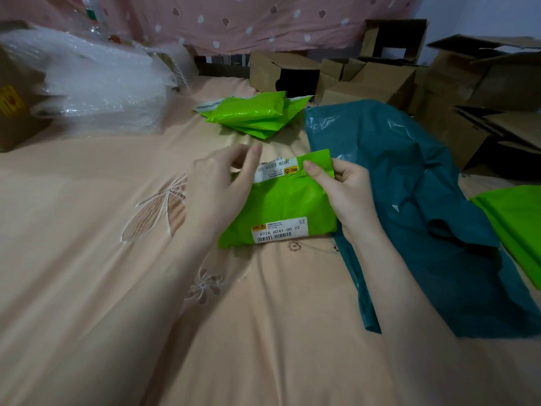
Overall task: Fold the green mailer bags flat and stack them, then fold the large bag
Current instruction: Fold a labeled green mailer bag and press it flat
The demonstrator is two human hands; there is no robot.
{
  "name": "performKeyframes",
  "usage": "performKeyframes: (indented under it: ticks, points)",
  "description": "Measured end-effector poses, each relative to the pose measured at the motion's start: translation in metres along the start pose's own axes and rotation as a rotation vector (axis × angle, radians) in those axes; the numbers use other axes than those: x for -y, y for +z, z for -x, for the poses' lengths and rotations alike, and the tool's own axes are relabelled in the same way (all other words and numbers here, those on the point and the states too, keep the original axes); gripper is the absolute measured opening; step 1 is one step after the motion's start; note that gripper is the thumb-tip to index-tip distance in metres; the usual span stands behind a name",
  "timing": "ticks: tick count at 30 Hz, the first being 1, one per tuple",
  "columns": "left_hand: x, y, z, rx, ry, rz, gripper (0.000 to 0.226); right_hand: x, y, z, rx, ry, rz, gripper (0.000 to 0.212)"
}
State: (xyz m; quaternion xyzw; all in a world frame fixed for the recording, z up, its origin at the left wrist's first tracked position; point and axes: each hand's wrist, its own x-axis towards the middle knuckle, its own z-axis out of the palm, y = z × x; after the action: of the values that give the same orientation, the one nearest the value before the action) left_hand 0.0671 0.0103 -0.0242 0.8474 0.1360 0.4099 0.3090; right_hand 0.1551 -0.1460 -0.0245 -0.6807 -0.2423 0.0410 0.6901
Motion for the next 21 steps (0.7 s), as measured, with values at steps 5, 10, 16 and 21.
performKeyframes:
  ticks: [5, 10, 16, 21]
  points:
    - [0.022, -0.003, -0.003, 0.107, -0.373, 0.212, 0.042, -0.006, -0.001, -0.003, -0.125, 0.080, -0.036, 0.020]
    - [0.034, -0.001, 0.002, 0.235, -0.465, 0.339, 0.018, -0.015, -0.006, -0.002, -0.164, 0.203, -0.038, 0.029]
    - [0.037, -0.002, 0.015, 0.222, -0.322, 0.064, 0.020, -0.029, -0.011, 0.004, -0.072, 0.248, 0.198, 0.045]
    - [0.038, -0.008, 0.027, 0.266, -0.300, -0.191, 0.032, -0.031, -0.015, 0.006, -0.146, 0.167, 0.581, 0.018]
